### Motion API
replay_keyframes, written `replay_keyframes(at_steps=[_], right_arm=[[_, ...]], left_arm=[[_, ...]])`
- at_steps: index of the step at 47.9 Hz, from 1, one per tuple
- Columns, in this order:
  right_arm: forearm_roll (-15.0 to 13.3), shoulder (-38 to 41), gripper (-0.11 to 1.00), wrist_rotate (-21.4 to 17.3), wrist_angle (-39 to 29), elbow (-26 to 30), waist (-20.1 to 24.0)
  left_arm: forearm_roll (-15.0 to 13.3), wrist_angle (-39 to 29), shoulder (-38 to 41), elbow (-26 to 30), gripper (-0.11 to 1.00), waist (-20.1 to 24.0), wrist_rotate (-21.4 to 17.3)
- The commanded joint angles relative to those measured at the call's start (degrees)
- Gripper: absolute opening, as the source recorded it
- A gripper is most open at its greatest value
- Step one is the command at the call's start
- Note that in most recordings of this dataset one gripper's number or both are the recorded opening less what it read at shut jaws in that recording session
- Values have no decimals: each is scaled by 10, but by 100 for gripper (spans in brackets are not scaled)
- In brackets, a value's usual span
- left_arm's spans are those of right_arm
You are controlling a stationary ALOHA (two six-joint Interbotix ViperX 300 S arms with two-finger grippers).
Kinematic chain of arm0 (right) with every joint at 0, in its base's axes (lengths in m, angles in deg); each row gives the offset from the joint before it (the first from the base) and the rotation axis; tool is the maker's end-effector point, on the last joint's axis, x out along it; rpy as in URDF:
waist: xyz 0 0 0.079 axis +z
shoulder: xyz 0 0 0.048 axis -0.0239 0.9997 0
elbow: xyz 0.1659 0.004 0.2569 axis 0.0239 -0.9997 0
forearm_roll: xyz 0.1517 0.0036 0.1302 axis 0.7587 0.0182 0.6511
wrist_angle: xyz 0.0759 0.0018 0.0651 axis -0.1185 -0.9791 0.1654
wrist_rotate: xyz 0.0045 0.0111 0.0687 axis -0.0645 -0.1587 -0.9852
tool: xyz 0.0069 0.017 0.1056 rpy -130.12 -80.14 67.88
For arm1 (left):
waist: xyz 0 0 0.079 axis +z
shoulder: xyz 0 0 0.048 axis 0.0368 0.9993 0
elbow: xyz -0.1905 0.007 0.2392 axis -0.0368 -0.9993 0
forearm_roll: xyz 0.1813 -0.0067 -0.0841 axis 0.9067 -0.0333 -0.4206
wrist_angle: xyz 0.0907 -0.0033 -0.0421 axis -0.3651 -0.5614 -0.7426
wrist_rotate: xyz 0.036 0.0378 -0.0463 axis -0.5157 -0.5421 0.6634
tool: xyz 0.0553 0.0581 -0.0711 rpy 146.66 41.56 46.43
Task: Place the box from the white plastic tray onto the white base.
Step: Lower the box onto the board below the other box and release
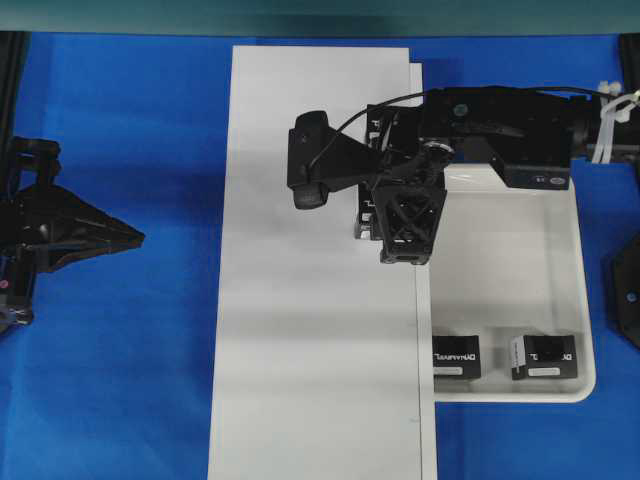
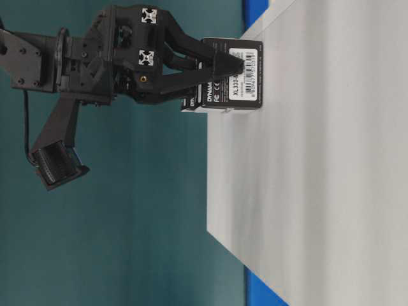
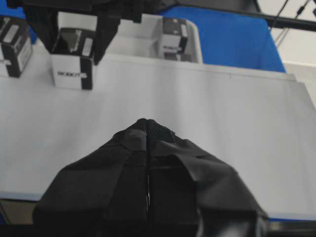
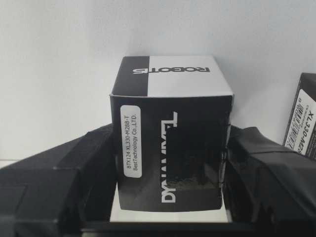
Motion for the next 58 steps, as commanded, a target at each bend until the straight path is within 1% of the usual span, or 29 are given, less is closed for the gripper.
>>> replay_keyframes(at_steps=[1,15,20,26,33,38,45,58], right_arm=[[-1,4,59,-2,-9,-1,2],[-1,4,59,-4,-22,-1,2],[-1,3,62,-4,-23,-1,2],[-1,3,70,1,-21,-1,2],[-2,3,89,5,-10,-2,2],[-2,1,97,10,12,-5,2],[-3,-4,98,18,36,-11,2],[-3,-23,98,13,39,-10,2]], left_arm=[[2,4,4,16,-7,-1,1],[2,4,4,16,-7,-1,1],[2,4,4,16,-7,-1,1],[1,4,4,16,-7,-1,1],[2,4,4,16,-7,-1,1],[2,4,4,15,-7,-1,1],[2,3,4,15,-7,-1,1],[2,2,4,14,-7,-1,1]])
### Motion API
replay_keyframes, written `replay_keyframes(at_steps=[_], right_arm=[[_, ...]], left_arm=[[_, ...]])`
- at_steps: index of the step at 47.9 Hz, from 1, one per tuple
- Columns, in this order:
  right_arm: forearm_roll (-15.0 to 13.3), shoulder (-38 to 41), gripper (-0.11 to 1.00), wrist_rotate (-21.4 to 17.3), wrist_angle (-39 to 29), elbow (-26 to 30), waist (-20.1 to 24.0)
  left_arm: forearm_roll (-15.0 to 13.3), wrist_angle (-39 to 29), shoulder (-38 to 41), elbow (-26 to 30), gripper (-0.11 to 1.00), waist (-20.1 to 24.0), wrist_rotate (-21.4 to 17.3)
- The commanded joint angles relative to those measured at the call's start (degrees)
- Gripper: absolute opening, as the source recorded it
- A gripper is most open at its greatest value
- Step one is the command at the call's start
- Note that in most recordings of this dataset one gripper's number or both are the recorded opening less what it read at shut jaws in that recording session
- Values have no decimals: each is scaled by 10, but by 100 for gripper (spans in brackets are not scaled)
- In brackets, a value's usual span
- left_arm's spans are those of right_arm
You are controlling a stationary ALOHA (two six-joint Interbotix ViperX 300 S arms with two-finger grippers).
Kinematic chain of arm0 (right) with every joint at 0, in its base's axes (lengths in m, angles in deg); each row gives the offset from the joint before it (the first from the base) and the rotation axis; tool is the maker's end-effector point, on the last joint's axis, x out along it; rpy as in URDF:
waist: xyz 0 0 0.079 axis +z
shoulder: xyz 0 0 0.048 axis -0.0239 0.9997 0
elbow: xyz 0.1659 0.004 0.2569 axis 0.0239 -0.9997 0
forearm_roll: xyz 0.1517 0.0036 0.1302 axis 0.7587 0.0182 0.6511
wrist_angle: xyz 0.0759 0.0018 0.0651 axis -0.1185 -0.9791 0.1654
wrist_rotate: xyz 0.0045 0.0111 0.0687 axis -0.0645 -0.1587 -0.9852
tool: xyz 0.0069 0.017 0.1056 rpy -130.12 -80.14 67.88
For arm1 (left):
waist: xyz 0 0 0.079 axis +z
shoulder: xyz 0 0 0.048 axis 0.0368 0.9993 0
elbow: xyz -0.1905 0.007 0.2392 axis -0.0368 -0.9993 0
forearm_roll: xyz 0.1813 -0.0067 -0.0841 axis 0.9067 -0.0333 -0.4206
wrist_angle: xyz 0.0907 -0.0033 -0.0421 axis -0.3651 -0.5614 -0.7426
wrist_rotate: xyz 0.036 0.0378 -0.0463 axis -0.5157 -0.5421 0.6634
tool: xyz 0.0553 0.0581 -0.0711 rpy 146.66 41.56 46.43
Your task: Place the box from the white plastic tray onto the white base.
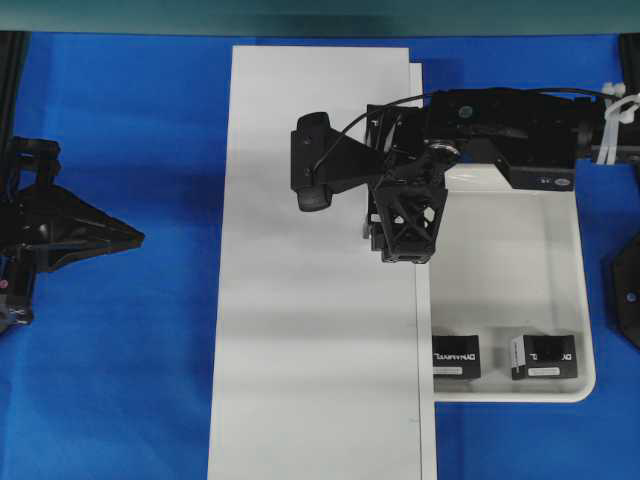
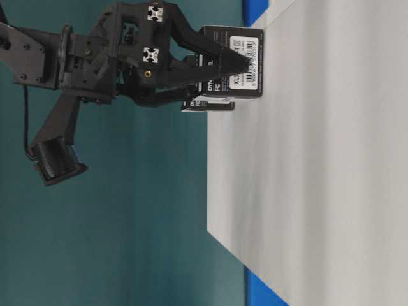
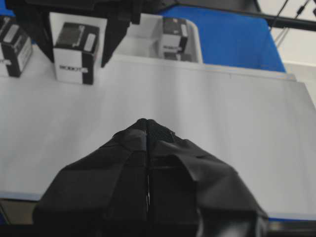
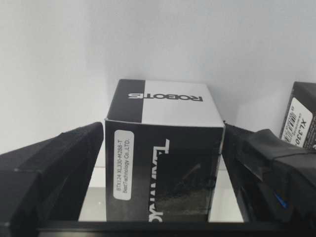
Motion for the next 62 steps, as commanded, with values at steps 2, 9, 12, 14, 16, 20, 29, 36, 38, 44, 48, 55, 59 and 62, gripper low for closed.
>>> replay_keyframes(at_steps=[2,9,12,14,16,20,29,36,38,44,48,55,59,62], right_arm=[[1,-18,98,-2,5,6,2],[2,-47,98,-7,31,9,1],[2,-61,98,-7,39,9,1],[3,-69,98,-8,42,9,1],[3,-77,98,-11,45,7,1],[3,-99,98,-24,55,4,1],[2,-152,98,-46,82,-18,-3],[2,-200,98,-47,119,-54,-9],[2,-215,98,-47,134,-67,-11],[3,-268,98,-48,195,-115,-11],[2,-300,98,-46,238,-149,-11],[2,-350,98,-47,272,-192,-11],[3,-374,98,-47,272,-210,-11],[2,-394,98,-49,272,-221,-11]], left_arm=[[1,2,3,14,-7,0,0],[1,3,3,14,-7,-3,1],[1,2,3,14,-7,-7,1],[1,3,3,14,-7,-7,1],[1,5,3,16,-7,-7,0],[1,10,1,18,-7,-6,-1],[1,4,4,16,-7,-7,0],[1,7,9,18,-7,-7,0],[1,10,8,18,-7,-7,0],[1,25,7,18,-7,-8,0],[1,39,7,18,-7,-9,0],[1,47,11,18,-7,-10,-1],[1,47,12,18,-7,-11,-1],[1,44,13,17,-7,-8,-4]])
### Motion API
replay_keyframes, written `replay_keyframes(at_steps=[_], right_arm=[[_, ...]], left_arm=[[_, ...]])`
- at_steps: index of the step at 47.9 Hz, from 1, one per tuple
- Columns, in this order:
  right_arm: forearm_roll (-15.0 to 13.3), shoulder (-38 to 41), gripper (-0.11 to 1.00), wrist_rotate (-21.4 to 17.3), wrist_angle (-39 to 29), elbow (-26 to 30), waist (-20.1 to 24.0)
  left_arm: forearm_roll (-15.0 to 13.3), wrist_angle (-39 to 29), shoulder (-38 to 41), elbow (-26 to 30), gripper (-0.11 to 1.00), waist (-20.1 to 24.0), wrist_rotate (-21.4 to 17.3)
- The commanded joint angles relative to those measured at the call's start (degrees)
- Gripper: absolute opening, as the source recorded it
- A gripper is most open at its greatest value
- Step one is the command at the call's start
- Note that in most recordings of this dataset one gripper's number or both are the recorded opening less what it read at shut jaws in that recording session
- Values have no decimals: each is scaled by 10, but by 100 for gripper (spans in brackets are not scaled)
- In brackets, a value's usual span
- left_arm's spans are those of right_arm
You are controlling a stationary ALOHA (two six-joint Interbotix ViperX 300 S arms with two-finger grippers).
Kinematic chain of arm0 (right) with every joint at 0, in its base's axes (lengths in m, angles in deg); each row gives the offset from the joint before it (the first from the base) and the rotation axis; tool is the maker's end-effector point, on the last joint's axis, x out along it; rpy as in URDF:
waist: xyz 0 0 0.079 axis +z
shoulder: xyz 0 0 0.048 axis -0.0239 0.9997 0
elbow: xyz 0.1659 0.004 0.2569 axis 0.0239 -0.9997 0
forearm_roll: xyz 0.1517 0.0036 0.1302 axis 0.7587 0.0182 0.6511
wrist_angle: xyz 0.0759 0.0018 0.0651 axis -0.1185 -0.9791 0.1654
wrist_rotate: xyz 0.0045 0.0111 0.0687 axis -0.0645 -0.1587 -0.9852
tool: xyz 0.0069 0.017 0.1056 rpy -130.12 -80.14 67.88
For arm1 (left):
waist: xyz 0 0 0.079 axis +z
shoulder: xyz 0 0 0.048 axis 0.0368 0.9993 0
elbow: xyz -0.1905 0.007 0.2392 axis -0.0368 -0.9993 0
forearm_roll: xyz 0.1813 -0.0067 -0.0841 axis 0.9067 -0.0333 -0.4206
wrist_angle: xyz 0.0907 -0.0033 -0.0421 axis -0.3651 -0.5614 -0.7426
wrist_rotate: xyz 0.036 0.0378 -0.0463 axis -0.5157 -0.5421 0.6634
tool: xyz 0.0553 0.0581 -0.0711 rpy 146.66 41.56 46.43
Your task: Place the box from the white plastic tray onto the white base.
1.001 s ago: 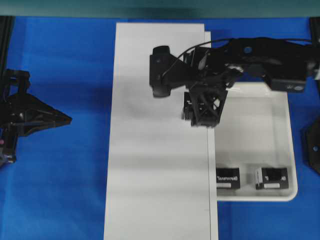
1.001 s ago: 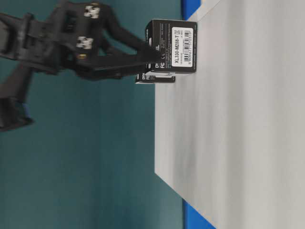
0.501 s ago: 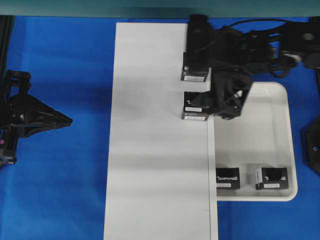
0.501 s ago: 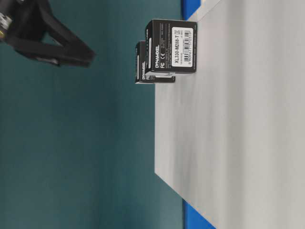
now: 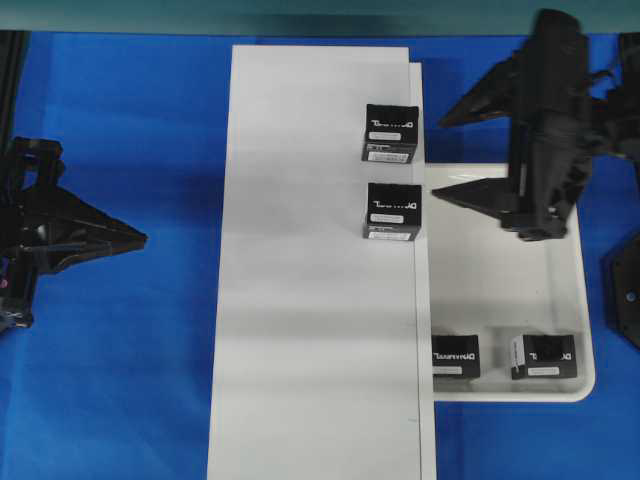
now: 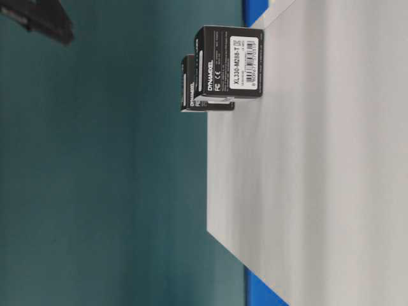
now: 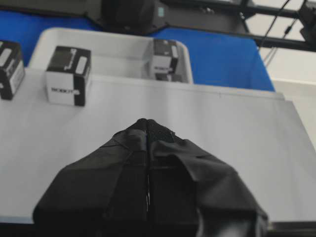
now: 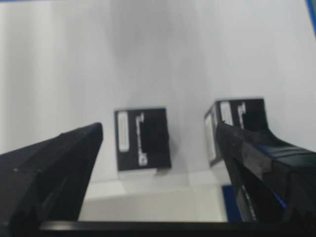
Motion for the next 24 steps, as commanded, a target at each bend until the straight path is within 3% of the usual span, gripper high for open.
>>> replay_keyframes(at_steps=[1,24], right_arm=[[1,-25,98,-3,6,-9,1],[4,-195,98,-11,16,-91,51]], left_arm=[[1,3,4,15,-7,4,-3],[2,18,-2,16,-7,5,-7]])
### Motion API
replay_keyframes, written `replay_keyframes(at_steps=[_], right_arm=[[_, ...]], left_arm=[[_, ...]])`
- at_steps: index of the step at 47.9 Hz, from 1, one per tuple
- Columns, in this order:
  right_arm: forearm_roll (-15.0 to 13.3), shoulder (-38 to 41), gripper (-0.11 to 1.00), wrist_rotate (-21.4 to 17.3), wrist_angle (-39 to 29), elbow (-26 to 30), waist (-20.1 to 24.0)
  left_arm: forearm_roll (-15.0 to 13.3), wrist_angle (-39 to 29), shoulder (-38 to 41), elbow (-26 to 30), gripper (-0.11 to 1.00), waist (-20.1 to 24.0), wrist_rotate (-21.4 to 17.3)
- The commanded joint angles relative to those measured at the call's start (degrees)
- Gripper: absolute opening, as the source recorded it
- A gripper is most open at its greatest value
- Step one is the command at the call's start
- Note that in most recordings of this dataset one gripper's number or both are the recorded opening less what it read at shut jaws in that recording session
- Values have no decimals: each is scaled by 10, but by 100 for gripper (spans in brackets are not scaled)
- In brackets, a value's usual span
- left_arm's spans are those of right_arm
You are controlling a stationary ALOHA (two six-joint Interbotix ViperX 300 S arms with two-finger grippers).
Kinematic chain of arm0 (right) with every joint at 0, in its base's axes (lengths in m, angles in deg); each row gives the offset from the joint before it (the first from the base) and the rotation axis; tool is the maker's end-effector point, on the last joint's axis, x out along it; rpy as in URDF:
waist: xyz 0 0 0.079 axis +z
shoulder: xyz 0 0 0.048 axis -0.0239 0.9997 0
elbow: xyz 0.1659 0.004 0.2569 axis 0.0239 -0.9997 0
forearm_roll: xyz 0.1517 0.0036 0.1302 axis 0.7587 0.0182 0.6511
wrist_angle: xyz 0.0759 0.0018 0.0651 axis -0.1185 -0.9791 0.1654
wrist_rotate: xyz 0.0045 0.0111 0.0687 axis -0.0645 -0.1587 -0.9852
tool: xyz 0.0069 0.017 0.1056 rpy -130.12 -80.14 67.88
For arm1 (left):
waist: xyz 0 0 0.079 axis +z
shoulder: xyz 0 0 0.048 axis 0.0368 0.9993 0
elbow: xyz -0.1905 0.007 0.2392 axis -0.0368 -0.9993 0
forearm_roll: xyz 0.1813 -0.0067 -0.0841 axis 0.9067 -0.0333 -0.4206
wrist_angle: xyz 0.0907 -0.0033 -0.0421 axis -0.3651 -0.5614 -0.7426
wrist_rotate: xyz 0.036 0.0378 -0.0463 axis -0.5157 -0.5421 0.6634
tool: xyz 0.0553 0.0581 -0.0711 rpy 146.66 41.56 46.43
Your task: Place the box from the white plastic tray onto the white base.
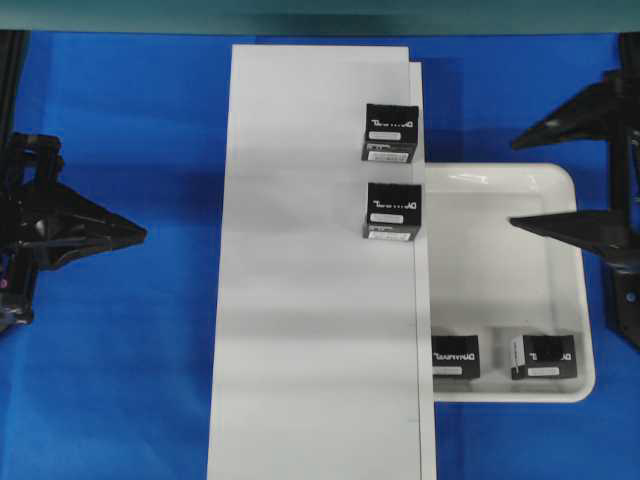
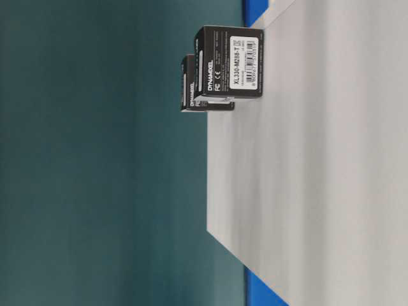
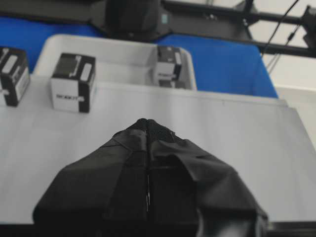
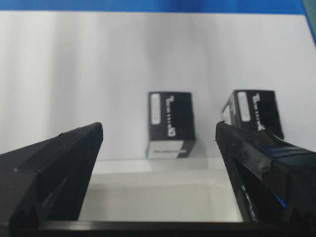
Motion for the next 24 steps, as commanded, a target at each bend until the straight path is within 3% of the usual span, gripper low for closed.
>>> replay_keyframes(at_steps=[1,12,24], right_arm=[[6,-30,98,-6,10,-9,11],[15,-99,98,-51,11,-36,47],[14,-137,98,-67,28,-56,49]], left_arm=[[2,6,1,16,-7,-1,0],[3,22,7,23,-7,-1,-1],[3,25,8,26,-7,-1,-3]])
